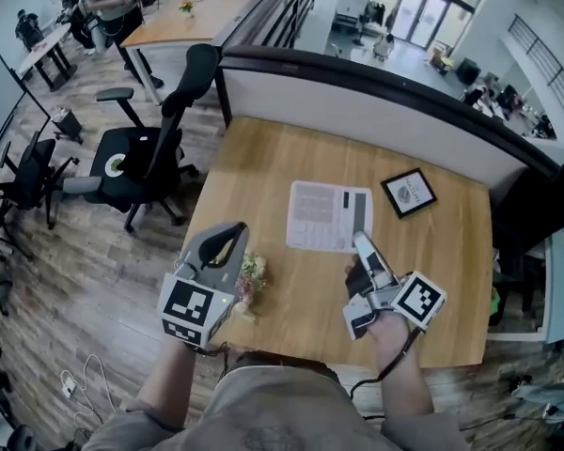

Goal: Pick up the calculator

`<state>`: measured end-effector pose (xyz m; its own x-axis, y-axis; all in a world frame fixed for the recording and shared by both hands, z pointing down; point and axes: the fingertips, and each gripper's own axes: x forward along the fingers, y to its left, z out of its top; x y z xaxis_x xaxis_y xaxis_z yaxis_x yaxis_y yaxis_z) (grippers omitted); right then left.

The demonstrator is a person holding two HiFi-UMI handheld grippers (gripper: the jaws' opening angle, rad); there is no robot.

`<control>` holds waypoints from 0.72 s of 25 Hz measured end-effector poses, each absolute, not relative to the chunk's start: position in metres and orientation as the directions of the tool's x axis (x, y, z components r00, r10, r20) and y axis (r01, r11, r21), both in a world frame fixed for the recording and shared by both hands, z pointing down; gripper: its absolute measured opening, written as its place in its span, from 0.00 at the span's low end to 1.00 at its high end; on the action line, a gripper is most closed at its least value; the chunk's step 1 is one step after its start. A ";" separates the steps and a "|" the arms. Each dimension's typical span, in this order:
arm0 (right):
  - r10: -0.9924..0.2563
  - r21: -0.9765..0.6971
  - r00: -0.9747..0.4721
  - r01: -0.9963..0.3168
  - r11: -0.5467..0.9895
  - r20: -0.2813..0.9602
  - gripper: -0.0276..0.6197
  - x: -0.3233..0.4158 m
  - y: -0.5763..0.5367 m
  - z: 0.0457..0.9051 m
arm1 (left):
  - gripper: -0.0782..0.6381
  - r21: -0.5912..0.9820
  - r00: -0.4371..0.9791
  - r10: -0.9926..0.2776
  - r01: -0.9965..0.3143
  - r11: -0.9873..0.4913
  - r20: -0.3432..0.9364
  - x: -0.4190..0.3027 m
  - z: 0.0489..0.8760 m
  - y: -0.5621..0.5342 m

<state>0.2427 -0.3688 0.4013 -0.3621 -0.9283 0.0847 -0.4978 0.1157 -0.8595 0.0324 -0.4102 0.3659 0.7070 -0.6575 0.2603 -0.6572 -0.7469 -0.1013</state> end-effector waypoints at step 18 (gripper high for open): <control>-0.923 -0.876 -0.339 -0.483 0.004 0.183 0.13 0.224 -0.257 0.420 | 0.11 -0.088 0.754 -0.601 -0.602 -0.794 0.266 0.033 0.363 -0.351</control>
<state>0.2244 -0.2574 0.4198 -0.3395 -0.9226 0.1830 -0.4830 0.0041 -0.8756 0.0329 -0.3510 0.3628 0.7539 -0.6010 0.2655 -0.6017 -0.7938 -0.0882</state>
